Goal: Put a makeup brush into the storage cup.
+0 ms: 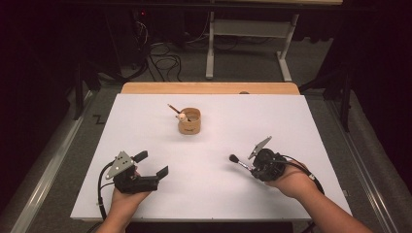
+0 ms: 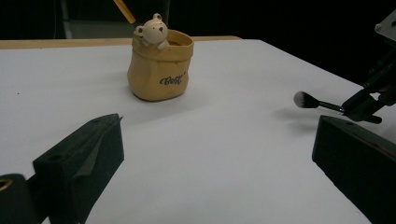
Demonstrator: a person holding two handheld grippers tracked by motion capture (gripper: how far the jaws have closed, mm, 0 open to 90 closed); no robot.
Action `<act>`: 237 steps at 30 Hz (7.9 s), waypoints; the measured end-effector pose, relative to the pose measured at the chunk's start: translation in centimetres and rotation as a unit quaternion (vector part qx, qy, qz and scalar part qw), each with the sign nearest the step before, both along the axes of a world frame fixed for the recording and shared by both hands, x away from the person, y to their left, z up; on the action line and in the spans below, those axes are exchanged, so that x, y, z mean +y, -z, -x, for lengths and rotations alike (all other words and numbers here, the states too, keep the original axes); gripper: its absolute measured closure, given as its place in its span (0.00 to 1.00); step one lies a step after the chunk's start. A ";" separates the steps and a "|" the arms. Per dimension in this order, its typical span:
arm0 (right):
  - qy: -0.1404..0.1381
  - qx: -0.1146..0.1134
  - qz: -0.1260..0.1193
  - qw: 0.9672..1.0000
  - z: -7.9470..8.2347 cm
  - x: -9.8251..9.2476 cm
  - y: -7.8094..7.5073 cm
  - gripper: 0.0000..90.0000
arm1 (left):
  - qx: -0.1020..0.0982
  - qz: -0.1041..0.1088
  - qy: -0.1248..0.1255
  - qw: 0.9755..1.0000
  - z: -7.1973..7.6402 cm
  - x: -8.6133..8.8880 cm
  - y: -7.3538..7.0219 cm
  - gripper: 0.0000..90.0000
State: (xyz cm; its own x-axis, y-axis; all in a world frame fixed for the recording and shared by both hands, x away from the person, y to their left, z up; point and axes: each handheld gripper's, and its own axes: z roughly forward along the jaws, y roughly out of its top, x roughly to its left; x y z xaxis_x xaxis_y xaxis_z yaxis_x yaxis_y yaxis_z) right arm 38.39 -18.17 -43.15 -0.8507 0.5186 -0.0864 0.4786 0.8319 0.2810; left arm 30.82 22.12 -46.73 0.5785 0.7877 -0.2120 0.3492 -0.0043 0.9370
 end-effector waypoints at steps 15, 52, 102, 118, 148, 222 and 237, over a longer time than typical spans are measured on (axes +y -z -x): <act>0.069 -0.049 -0.060 0.995 0.3 -2.0 -0.3 0.90 | 0.003 0.000 -0.003 1.000 0.0 -0.1 0.2 0.03; 0.151 -0.179 -0.310 0.921 2.1 -6.3 2.2 0.90 | -0.012 -0.035 -0.040 0.999 0.1 -0.4 0.3 0.00; 0.097 -0.272 -0.413 0.864 4.6 -6.5 2.7 0.90 | -0.023 -0.023 -0.009 0.999 0.3 -1.8 -0.4 0.00; 0.089 -0.271 -0.415 0.864 4.5 -6.0 2.1 0.90 | -0.039 -0.038 0.011 0.998 -1.8 -4.3 -3.6 0.01; 0.047 -0.277 -0.417 0.864 2.4 0.5 0.2 0.90 | -0.038 -0.009 0.051 0.998 -2.0 -6.7 -3.4 0.02; -0.044 -0.212 -0.463 0.860 6.6 7.1 2.8 0.89 | -0.028 0.035 0.125 0.991 -0.5 -8.3 -3.3 0.28; -0.047 -0.208 -0.466 0.859 6.7 7.4 2.9 0.90 | -0.031 0.051 0.140 0.988 -0.5 -8.2 -3.2 0.45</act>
State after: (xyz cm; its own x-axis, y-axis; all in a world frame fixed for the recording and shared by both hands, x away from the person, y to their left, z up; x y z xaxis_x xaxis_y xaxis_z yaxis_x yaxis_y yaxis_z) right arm 31.72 -10.79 -46.03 -0.8887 0.4580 0.0219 0.1184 0.1830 0.9760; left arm 31.30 13.91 -43.56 0.7844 0.5722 -0.2395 0.2905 0.0023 0.9569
